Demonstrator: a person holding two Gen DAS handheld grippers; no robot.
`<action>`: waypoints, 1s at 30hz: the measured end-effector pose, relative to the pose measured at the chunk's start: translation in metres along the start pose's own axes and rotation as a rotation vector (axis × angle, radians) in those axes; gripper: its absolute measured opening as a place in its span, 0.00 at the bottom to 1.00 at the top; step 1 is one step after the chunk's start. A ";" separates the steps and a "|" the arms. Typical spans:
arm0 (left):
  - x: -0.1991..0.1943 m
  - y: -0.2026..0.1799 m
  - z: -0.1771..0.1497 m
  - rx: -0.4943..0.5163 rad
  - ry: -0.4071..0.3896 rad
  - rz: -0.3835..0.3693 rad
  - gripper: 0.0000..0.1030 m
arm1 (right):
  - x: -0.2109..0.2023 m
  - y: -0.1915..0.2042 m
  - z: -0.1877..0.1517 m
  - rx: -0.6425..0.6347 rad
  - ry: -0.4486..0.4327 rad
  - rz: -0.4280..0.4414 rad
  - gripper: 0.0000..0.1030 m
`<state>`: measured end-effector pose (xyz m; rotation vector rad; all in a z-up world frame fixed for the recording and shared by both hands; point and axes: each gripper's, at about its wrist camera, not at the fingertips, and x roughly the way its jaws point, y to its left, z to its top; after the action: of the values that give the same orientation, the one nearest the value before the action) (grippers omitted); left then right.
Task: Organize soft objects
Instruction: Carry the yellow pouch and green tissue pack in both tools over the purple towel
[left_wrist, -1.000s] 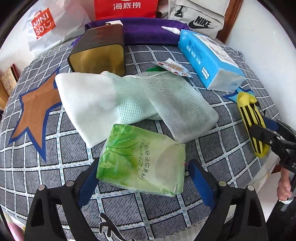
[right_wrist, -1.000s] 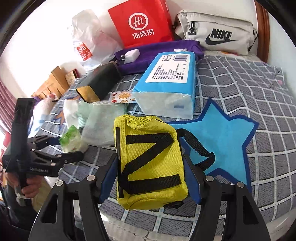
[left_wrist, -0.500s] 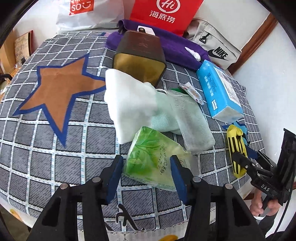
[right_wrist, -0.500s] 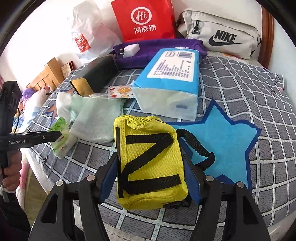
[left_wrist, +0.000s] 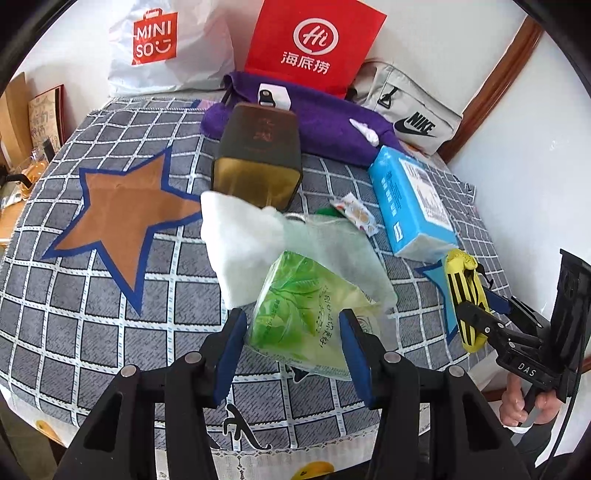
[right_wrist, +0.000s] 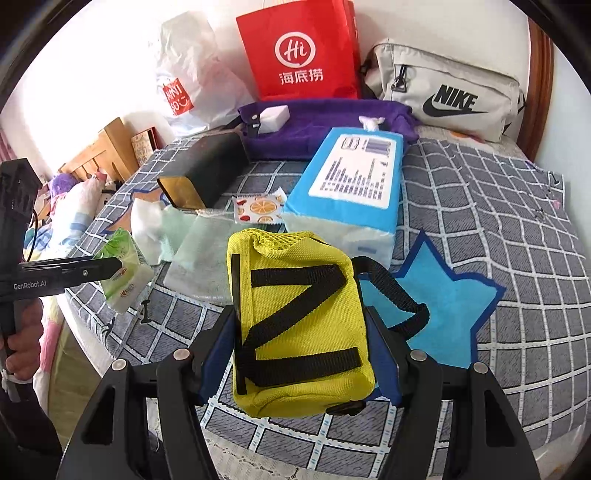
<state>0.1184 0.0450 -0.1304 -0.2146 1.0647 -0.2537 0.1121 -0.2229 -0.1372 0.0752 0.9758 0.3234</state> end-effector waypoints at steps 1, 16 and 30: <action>-0.003 0.000 0.003 -0.007 -0.006 -0.006 0.48 | -0.004 -0.001 0.002 0.001 -0.007 -0.003 0.64; -0.026 0.007 0.040 -0.066 -0.068 -0.040 0.48 | -0.043 -0.001 0.052 -0.025 -0.094 0.022 0.64; -0.026 0.008 0.086 -0.071 -0.103 -0.043 0.48 | -0.036 0.000 0.102 -0.055 -0.128 0.027 0.64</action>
<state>0.1835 0.0650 -0.0709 -0.3112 0.9686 -0.2408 0.1773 -0.2259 -0.0516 0.0583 0.8393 0.3656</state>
